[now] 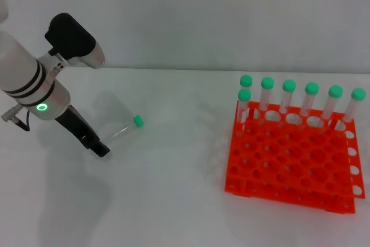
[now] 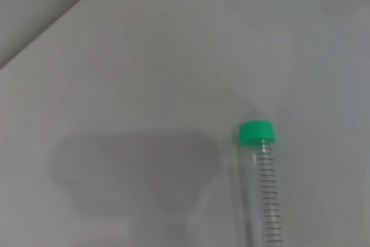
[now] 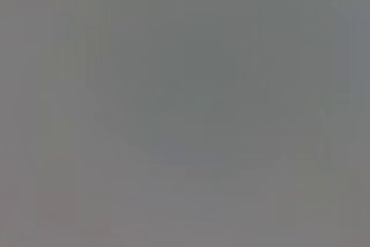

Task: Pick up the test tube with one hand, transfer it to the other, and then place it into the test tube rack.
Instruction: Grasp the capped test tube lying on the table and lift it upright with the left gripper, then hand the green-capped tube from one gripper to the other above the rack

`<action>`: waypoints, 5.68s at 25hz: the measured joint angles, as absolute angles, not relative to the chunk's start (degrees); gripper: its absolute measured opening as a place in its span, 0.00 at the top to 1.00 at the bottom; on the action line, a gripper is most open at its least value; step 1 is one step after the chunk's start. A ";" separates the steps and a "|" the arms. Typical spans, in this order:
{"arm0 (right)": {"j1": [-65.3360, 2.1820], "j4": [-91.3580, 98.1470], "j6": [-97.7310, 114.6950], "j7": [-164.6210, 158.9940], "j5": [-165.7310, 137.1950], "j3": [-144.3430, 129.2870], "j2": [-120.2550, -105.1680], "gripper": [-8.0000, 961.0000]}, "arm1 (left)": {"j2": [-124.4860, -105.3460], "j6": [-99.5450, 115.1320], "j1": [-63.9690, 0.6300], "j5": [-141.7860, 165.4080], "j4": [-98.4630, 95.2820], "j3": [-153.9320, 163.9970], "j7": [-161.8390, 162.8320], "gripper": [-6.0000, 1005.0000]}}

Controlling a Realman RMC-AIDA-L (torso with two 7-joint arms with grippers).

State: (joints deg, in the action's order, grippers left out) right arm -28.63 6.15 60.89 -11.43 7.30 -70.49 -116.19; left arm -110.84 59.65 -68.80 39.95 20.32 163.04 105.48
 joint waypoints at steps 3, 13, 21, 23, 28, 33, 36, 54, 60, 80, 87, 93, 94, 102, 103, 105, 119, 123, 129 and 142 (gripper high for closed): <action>-28.55 6.15 60.89 -11.43 7.29 -70.49 -116.19 0.11 | -110.94 58.57 -68.58 39.77 19.88 163.03 104.90 0.26; -28.73 6.15 60.89 -11.43 7.30 -70.49 -116.19 0.11 | -111.43 57.98 -68.61 39.92 19.48 163.04 103.73 0.26; -28.82 6.16 60.91 -11.43 7.29 -70.49 -116.19 0.11 | -111.45 56.21 -68.50 39.78 19.10 163.04 103.71 0.27; -28.83 6.16 60.91 -11.43 7.29 -70.49 -116.19 0.11 | -111.45 55.87 -68.49 39.75 19.04 163.04 103.70 0.27; -28.80 6.16 60.91 -11.43 7.29 -70.49 -116.19 0.11 | -111.92 55.43 -68.47 39.85 18.98 163.04 103.68 0.45; -28.75 6.15 60.91 -11.43 7.30 -70.49 -116.18 0.11 | -112.58 54.74 -68.46 39.97 18.95 163.04 103.30 0.64; -28.66 6.15 60.91 -11.43 7.29 -70.49 -116.18 0.11 | -112.94 53.97 -68.46 40.11 19.00 163.04 103.26 0.70; -28.21 7.13 61.66 -17.20 7.29 -73.53 -115.95 0.10 | -114.81 49.71 -65.45 -10.16 19.67 162.95 69.81 0.80; -27.08 8.45 68.32 -26.41 7.14 -77.94 -115.50 0.11 | -118.93 62.40 -55.49 -53.25 16.01 162.95 37.09 0.80; -28.09 17.85 92.26 -59.15 -28.19 -84.48 -103.08 0.13 | -120.30 71.01 -47.29 -61.74 -18.46 162.85 18.07 0.80; -30.83 17.94 90.81 -60.01 -33.13 -84.41 -102.84 0.13 | -120.55 67.77 -46.15 -52.15 -21.27 162.86 17.18 0.80; -33.87 18.25 90.09 -63.50 -39.71 -84.37 -102.00 0.14 | -120.67 66.39 -45.80 -49.21 -22.05 162.86 16.79 0.80; -34.31 18.34 90.05 -63.98 -40.48 -84.38 -101.94 0.14 | -120.67 66.24 -45.65 -49.04 -22.14 162.86 16.75 0.80; -37.08 18.65 89.70 -67.52 -43.73 -84.60 -101.87 0.15 | -120.67 64.21 -44.95 -48.12 -22.36 162.86 15.98 0.80; -37.40 18.84 89.68 -68.16 -44.56 -84.60 -101.87 0.15 | -120.67 64.16 -44.92 -47.83 -22.36 162.86 15.83 0.80; -38.10 19.21 89.64 -69.31 -46.18 -84.53 -101.87 0.15 | -120.67 63.92 -44.90 -47.36 -22.35 162.86 15.48 0.80; -36.06 21.11 87.89 -69.19 -46.95 -80.55 -104.09 0.44 | -120.76 64.07 -44.29 -47.64 -22.58 162.86 14.76 0.80; -35.29 21.55 87.83 -68.02 -47.00 -79.98 -104.70 0.61 | -120.76 64.12 -44.29 -47.51 -22.63 162.87 14.77 0.80; -35.18 21.55 87.88 -67.73 -46.99 -79.98 -104.80 0.73 | -120.76 64.20 -44.34 -47.46 -22.73 162.87 14.77 0.80; -35.18 22.48 88.21 -66.53 -47.34 -80.24 -105.10 0.73 | -120.76 63.98 -44.30 -47.64 -22.96 162.75 14.76 0.80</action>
